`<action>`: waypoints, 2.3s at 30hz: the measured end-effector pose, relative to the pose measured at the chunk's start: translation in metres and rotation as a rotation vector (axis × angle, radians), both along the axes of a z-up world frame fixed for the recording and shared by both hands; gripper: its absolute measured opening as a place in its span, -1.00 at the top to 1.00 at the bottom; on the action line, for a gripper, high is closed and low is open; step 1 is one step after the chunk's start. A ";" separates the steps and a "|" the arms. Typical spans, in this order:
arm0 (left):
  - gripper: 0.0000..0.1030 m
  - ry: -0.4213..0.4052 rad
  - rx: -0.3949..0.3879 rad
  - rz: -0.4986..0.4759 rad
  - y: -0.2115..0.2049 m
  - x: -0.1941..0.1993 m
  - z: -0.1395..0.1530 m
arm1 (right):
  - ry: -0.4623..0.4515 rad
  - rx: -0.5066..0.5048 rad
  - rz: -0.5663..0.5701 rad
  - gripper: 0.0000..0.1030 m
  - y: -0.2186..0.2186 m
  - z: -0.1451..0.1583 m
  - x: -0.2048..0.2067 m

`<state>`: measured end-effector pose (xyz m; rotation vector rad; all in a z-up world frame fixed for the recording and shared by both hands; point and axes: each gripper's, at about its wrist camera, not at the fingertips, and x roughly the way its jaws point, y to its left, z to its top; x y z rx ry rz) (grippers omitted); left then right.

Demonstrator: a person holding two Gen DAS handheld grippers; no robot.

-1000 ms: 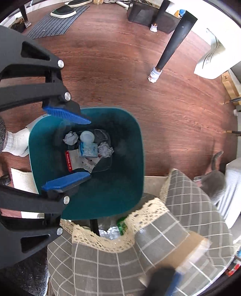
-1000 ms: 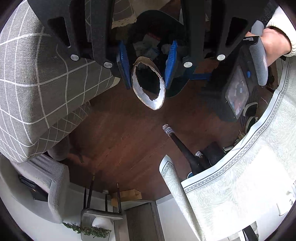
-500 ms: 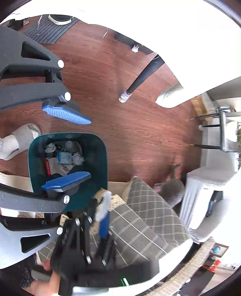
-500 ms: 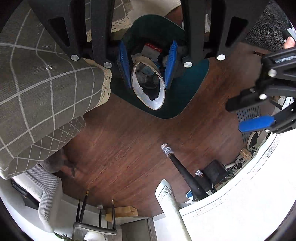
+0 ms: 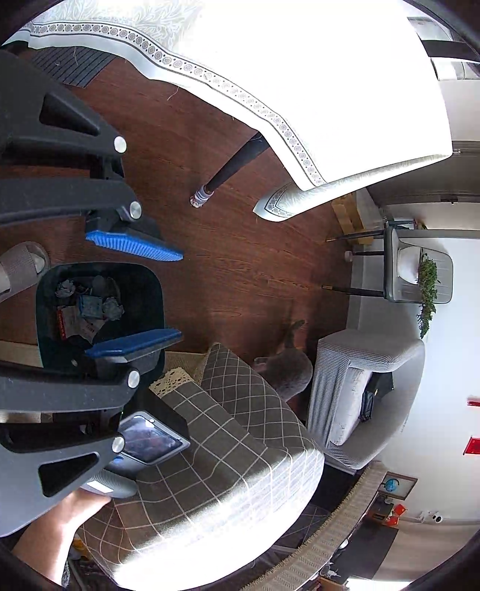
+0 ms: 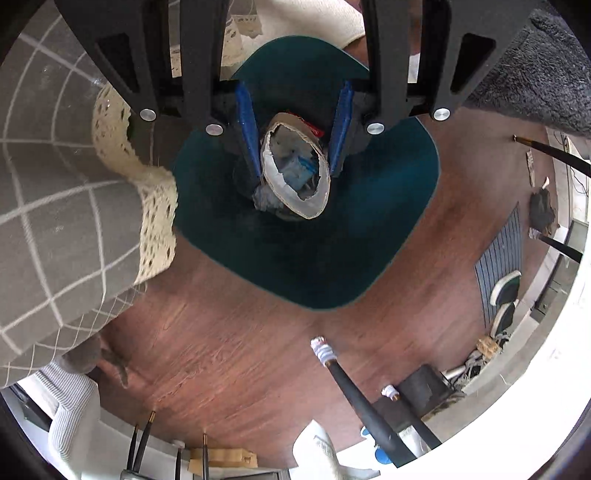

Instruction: Collect trash

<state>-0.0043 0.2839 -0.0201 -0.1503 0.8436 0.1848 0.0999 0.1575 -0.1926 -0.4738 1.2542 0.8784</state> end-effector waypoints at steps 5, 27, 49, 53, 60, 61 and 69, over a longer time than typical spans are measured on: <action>0.14 -0.032 -0.014 0.010 -0.004 -0.005 0.012 | -0.033 0.002 0.024 -0.40 -0.005 0.002 -0.011; -0.83 -0.220 0.020 0.017 -0.068 -0.065 0.053 | -0.437 0.354 -0.170 -0.04 -0.144 0.189 -0.038; -0.93 -0.258 0.115 0.019 -0.116 -0.074 0.034 | -0.619 0.334 -0.637 -0.79 -0.356 0.211 -0.069; -0.93 -0.247 0.092 0.020 -0.114 -0.071 0.032 | -0.612 0.349 -0.611 -0.81 -0.352 0.210 -0.081; -0.93 -0.215 0.117 -0.009 -0.124 -0.067 0.026 | -0.626 0.385 -0.527 -0.89 -0.345 0.211 -0.099; -0.92 -0.211 0.116 -0.009 -0.126 -0.067 0.025 | -0.632 0.378 -0.513 -0.89 -0.342 0.211 -0.101; -0.92 -0.213 0.147 -0.023 -0.134 -0.066 0.023 | -0.646 0.382 -0.461 -0.91 -0.337 0.213 -0.108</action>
